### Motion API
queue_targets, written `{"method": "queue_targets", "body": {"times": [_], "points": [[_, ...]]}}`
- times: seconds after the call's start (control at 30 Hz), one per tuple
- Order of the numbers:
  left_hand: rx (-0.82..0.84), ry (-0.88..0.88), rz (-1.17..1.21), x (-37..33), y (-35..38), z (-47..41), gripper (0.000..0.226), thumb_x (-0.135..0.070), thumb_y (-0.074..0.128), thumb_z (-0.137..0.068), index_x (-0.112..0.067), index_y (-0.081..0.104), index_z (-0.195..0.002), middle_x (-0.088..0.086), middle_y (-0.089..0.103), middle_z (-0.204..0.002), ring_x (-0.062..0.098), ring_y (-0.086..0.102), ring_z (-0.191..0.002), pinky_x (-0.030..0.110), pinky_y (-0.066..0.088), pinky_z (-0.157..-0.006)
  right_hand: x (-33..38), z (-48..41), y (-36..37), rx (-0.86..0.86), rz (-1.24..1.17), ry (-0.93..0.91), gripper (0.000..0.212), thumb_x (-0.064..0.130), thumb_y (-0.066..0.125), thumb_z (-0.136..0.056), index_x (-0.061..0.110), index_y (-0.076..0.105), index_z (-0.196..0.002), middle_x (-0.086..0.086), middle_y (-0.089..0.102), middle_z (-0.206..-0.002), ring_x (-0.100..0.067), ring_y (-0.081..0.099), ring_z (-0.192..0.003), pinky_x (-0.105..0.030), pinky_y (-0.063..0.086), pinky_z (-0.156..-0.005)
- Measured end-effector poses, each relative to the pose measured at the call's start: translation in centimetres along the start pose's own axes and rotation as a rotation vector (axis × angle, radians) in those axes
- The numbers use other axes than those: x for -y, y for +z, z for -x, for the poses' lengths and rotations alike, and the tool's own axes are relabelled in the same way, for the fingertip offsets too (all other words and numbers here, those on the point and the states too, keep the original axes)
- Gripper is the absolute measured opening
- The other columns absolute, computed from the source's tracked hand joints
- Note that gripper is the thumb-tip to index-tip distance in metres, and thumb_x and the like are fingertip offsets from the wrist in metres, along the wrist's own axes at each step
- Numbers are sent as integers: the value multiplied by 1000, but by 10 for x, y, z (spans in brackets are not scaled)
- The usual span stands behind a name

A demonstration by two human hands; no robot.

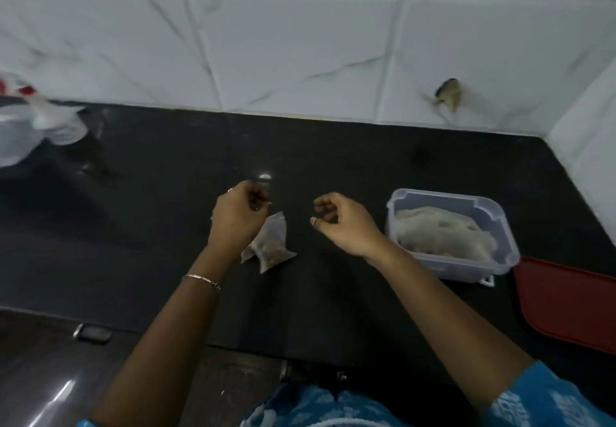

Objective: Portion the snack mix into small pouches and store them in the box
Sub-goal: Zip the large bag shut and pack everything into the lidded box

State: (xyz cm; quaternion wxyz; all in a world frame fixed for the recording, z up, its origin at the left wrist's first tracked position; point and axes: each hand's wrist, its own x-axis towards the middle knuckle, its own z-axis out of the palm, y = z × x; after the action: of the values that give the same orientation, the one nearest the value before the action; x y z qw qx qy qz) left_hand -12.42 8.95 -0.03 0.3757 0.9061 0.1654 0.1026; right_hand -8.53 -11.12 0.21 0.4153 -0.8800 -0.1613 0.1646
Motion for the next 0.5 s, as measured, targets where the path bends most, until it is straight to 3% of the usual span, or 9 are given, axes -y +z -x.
{"method": "queue_targets", "body": {"times": [0.17, 0.3, 0.4, 0.5], "points": [[-100, -272, 145, 59, -18, 12, 19, -9, 65, -85, -16, 62, -103, -2, 65, -99, 10, 60, -85, 19, 46, -66, -3, -23, 49, 117, -297, 171, 51, 17, 62, -93, 14, 44, -141, -3, 53, -138, -15, 54, -121, -36, 47, -103], [-79, -565, 567, 82, -15, 22, 27, -10, 64, -88, -10, 61, -114, 9, 67, -106, 16, 64, -84, 28, 55, -70, 0, -32, 65, 149, -482, 235, 48, 16, 58, -96, 14, 42, -141, 1, 55, -127, -11, 52, -113, -30, 51, -90], [-53, -565, 652, 81, -12, 30, 26, -10, 63, -90, -11, 60, -116, 5, 65, -103, 13, 62, -86, 29, 55, -74, 0, -37, 71, 160, -478, 248, 38, 15, 58, -96, 17, 50, -133, 1, 58, -123, -10, 57, -106, -24, 51, -78], [-72, -507, 637, 79, -8, 28, 29, -10, 65, -89, -15, 58, -117, 4, 64, -100, 12, 63, -83, 24, 54, -64, 1, -39, 74, 139, -444, 271, 25, 18, 59, -95, 16, 59, -121, -1, 65, -115, -11, 62, -101, -21, 49, -70]]}}
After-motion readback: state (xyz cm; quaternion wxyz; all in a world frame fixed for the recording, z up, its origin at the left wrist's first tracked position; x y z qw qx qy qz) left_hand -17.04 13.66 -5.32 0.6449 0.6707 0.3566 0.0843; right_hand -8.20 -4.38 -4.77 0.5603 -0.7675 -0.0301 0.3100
